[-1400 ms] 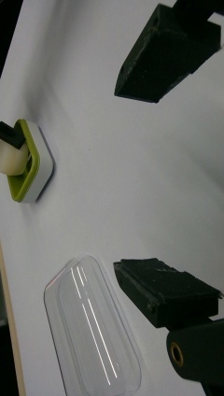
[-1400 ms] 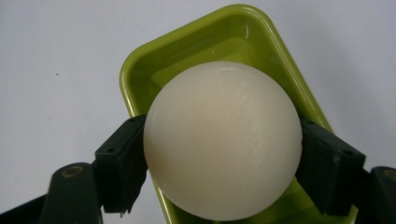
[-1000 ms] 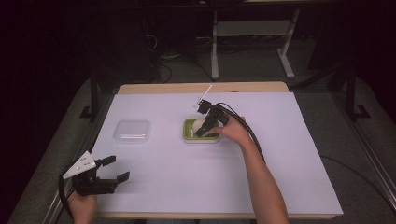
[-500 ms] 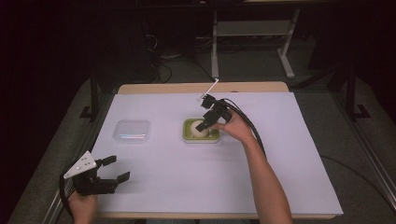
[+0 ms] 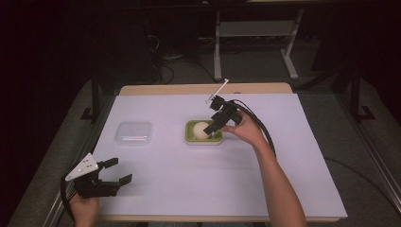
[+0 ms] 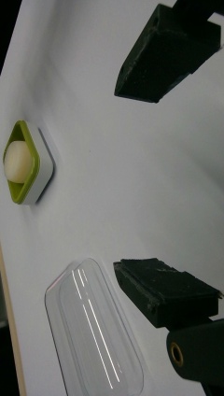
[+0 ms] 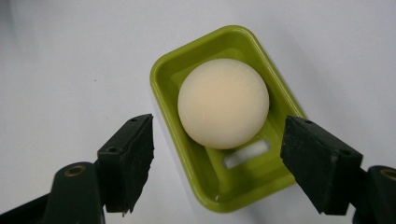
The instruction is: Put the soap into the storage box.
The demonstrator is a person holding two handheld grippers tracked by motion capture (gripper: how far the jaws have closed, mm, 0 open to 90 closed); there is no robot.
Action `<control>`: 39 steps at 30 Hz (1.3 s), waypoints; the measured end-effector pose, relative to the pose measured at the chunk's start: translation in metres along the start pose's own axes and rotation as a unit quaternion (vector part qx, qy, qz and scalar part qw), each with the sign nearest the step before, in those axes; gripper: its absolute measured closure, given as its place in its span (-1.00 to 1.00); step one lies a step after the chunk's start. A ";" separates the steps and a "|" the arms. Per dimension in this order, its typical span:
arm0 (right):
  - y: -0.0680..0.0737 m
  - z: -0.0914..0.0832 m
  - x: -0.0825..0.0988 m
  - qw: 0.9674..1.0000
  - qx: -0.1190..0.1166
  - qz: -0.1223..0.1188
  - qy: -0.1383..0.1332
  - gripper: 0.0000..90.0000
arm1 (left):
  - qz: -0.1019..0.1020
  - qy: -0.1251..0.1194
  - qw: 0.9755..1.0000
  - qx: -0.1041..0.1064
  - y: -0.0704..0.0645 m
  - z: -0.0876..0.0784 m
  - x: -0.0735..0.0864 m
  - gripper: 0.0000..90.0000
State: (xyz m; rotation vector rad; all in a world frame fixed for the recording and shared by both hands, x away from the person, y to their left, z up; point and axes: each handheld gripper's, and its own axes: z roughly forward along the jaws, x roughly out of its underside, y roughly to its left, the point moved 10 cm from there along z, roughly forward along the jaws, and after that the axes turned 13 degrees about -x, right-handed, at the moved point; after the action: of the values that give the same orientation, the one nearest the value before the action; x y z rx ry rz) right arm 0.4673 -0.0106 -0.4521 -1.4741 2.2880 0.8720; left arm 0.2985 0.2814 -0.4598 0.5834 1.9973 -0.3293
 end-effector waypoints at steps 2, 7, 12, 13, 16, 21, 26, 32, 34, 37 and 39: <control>0.001 -0.002 0.002 1.000 0.001 0.001 0.001 -0.45 | 0.000 0.000 1.000 0.000 0.000 0.000 0.000 -0.71; 0.004 -0.008 0.009 1.000 -0.001 0.007 -0.004 -0.46 | -0.001 -0.001 1.000 0.001 -0.001 0.000 0.000 -0.71; 0.009 -0.013 0.013 1.000 -0.001 0.000 -0.007 -0.44 | -0.001 -0.001 1.000 0.002 -0.001 0.000 0.000 -0.70; 0.011 -0.014 0.014 1.000 -0.003 0.006 -0.010 -0.44 | -0.001 -0.001 1.000 0.002 -0.001 0.001 0.000 -0.71; 0.014 -0.016 0.020 1.000 -0.003 0.004 -0.013 -0.44 | 0.000 -0.001 1.000 0.001 -0.001 0.000 0.000 -0.71; 0.019 -0.022 0.029 1.000 -0.007 0.006 -0.024 -0.44 | -0.001 -0.001 1.000 0.002 -0.002 0.001 0.000 -0.71; 0.024 -0.033 0.036 0.999 0.000 0.002 -0.034 -0.44 | 0.003 0.001 1.000 0.002 -0.002 0.001 0.000 -0.71; 0.032 -0.033 0.050 0.999 0.000 0.006 -0.038 -0.44 | 0.004 0.000 1.000 0.003 -0.002 0.001 0.000 -0.71; 0.032 -0.033 0.053 0.999 -0.001 0.007 -0.041 -0.44 | 0.002 -0.001 1.000 0.002 -0.003 0.001 0.000 -0.70; 0.034 -0.032 0.062 0.999 -0.004 0.014 -0.038 -0.48 | 0.003 -0.001 1.000 0.002 -0.003 0.001 0.000 -0.71; 0.035 -0.034 0.065 0.999 -0.004 0.017 -0.042 -0.48 | 0.005 0.001 1.000 0.001 -0.002 0.001 0.000 -0.71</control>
State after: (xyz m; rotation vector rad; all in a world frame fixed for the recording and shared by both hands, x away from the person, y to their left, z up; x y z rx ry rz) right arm 0.4100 -0.0689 -0.4487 -1.3774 2.2570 0.9355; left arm 0.2981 0.2793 -0.4604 0.5956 1.9953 -0.3256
